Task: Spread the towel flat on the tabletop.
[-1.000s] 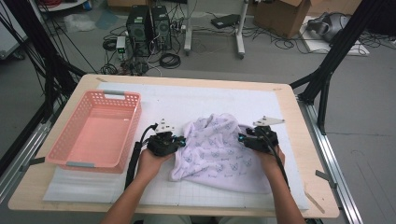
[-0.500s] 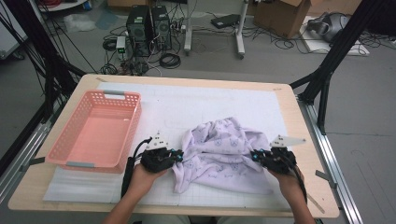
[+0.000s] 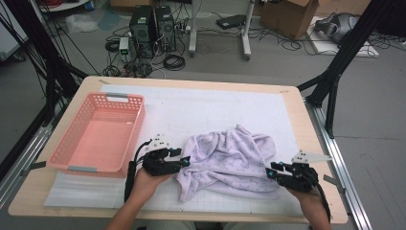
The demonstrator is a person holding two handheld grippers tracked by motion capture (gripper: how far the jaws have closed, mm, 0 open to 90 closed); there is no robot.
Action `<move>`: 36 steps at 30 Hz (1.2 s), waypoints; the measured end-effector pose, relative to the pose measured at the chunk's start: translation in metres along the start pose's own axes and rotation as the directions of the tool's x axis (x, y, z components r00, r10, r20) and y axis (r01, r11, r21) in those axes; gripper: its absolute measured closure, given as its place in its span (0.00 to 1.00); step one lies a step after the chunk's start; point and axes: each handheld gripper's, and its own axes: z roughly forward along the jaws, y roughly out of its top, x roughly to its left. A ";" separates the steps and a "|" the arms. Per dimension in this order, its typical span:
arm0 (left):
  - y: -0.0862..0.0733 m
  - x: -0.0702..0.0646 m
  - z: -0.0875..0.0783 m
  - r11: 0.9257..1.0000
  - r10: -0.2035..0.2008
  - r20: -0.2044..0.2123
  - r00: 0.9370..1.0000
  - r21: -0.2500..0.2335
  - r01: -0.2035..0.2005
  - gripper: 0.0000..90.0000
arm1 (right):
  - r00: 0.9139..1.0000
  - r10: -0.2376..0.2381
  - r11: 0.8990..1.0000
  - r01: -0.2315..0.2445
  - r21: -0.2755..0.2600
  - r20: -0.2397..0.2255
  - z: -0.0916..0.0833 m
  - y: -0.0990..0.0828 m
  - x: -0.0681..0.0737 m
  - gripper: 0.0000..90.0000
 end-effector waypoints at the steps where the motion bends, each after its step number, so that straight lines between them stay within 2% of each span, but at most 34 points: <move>1: 0.002 0.003 0.001 1.000 -0.001 -0.017 1.000 -0.004 0.001 0.51 | 1.000 0.002 1.000 -0.002 -0.024 0.007 0.003 0.007 -0.001 0.59; 3: 0.005 0.008 0.005 1.000 0.006 -0.041 0.999 0.001 -0.006 0.51 | 1.000 0.022 0.998 -0.022 -0.060 0.002 0.013 0.021 -0.003 0.55; 4: 0.006 0.010 0.007 1.000 0.006 -0.047 0.999 0.002 -0.006 0.51 | 1.000 0.019 0.998 -0.018 -0.060 0.012 0.020 0.029 -0.004 0.54; 9: 0.005 0.012 0.009 1.000 0.007 -0.051 0.999 -0.002 -0.007 0.52 | 0.997 -0.011 1.000 0.011 0.007 0.077 0.070 0.068 -0.004 0.50; 10: 0.005 0.013 0.008 1.000 0.013 -0.049 0.999 0.000 -0.013 0.52 | 0.997 -0.009 1.000 0.009 0.006 0.076 0.080 0.075 -0.004 0.50; 12: 0.005 0.013 0.009 1.000 0.015 -0.046 0.999 0.004 -0.015 0.52 | 0.998 0.025 1.000 -0.025 0.012 0.052 0.099 0.087 -0.007 0.46; 13: 0.004 0.012 0.010 1.000 0.016 -0.044 0.999 0.008 -0.016 0.52 | 0.998 0.036 0.999 -0.037 0.021 0.059 0.108 0.091 -0.007 0.45; 17: 0.003 0.011 0.012 0.999 0.033 -0.045 0.998 0.020 -0.032 0.52 | 0.997 0.039 0.990 -0.048 0.134 0.069 0.142 0.097 -0.008 0.48; 18: 0.003 0.011 0.011 0.999 0.033 -0.045 0.998 0.022 -0.032 0.52 | 0.997 0.029 0.987 -0.040 0.154 0.074 0.146 0.096 -0.007 0.50; 21: 0.001 0.014 0.011 0.999 0.031 -0.047 0.998 0.020 -0.031 0.53 | 0.995 0.065 0.979 -0.078 0.189 0.077 0.151 0.093 -0.007 0.56; 23: 0.000 0.014 0.012 1.000 0.021 -0.047 0.999 0.019 -0.020 0.52 | 0.996 0.058 0.974 -0.071 0.214 0.064 0.148 0.093 -0.006 0.67; 27: -0.002 0.014 0.012 0.999 0.021 -0.046 0.999 0.026 -0.020 0.53 | 0.999 0.015 0.968 -0.023 0.250 0.036 0.146 0.093 -0.002 0.82; 29: -0.003 0.014 0.011 1.000 0.019 -0.062 0.998 0.019 -0.018 0.53 | 1.000 -0.007 0.975 0.003 0.223 0.019 0.143 0.096 0.001 0.85; 31: -0.003 0.017 0.009 1.000 0.005 -0.074 0.997 0.008 -0.004 0.54 | 1.000 -0.010 0.993 0.013 0.119 -0.028 0.138 0.102 0.007 0.86; 32: -0.003 0.018 0.007 1.000 0.004 -0.076 0.997 0.005 -0.004 0.54 | 0.998 -0.021 0.998 0.024 0.063 -0.052 0.135 0.107 0.011 0.86; 34: -0.003 0.019 0.004 1.000 -0.005 -0.080 0.997 -0.010 0.004 0.54 | 0.994 -0.048 0.999 0.045 -0.024 -0.098 0.128 0.116 0.021 0.86; 36: -0.003 0.021 0.003 1.000 -0.010 -0.081 0.997 -0.012 0.009 0.54 | 0.988 -0.078 0.995 0.068 -0.076 -0.137 0.118 0.123 0.030 0.86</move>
